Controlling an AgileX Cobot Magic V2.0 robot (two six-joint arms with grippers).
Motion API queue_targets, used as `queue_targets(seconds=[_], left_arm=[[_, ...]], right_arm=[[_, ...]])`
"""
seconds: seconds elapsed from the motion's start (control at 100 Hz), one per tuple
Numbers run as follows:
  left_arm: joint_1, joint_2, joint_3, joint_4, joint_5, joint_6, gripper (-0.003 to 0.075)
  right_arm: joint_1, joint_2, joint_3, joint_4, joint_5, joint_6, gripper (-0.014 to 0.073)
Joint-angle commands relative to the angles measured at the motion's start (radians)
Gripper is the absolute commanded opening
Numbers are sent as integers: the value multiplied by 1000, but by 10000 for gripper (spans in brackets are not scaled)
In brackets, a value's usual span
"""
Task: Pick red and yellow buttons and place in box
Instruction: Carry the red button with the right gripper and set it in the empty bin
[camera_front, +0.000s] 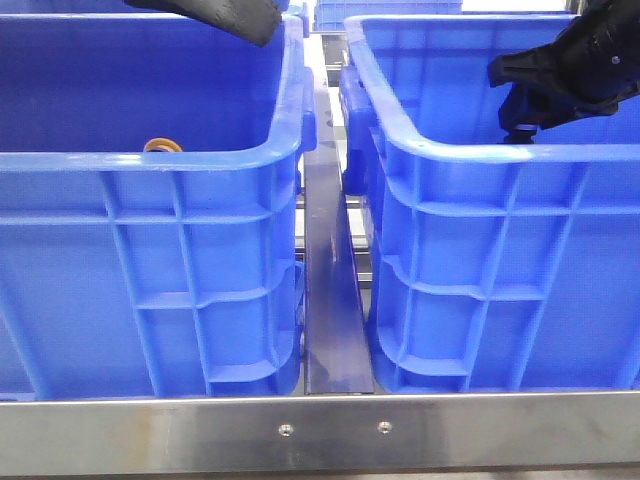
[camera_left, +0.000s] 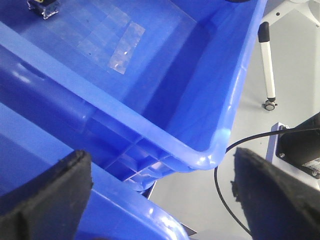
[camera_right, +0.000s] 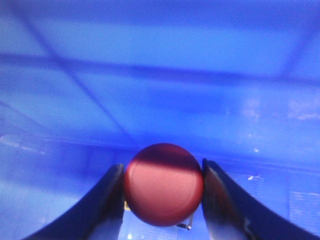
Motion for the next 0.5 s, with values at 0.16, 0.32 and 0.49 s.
queue_targets(seconds=[0.16, 0.32, 0.49], left_arm=[[-9, -37, -28, -64, -16, 2, 554], [-9, -37, -28, -64, -16, 2, 554], [-9, -37, -28, -64, -16, 2, 554]], right_arm=[[-2, -44, -32, 9, 1, -10, 473], [-2, -64, -30, 9, 32, -10, 519], [-2, -105, -24, 9, 34, -10, 519]])
